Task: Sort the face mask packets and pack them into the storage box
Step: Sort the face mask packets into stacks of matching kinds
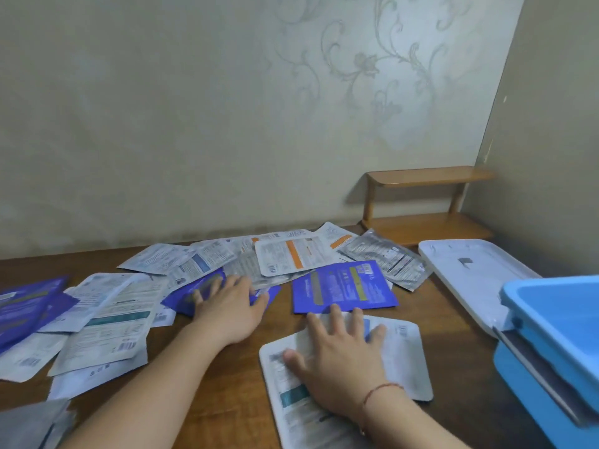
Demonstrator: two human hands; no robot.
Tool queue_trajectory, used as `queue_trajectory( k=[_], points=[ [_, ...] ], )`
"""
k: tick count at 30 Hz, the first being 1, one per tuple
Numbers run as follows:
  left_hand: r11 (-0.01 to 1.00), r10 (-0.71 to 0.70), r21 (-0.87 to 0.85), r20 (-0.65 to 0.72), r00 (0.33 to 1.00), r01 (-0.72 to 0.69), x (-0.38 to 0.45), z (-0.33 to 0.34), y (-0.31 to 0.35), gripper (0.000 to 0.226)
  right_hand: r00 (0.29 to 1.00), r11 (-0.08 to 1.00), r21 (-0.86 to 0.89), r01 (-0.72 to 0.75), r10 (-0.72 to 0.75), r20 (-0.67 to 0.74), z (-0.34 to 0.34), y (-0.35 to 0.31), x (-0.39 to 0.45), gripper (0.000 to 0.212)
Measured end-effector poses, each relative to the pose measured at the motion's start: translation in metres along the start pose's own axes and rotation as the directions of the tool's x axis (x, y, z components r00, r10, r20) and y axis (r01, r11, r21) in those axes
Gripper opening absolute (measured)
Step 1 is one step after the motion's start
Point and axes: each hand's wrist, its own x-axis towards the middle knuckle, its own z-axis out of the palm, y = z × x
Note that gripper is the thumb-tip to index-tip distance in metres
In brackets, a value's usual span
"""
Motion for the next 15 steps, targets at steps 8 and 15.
queue_trajectory(
  k=[8,15],
  points=[
    [0.895,0.432,-0.211,0.197,0.88,-0.392,-0.012,0.014,0.029,0.097,0.947,0.951,0.307,0.042,0.061,-0.317,-0.039,0.015,0.029,0.023],
    [0.942,0.232,0.172,0.292,0.928,-0.289,-0.002,0.001,0.008,0.097,0.895,0.909,0.091,-0.406,0.416,-0.163,-0.026,0.102,0.072,0.063]
  ],
)
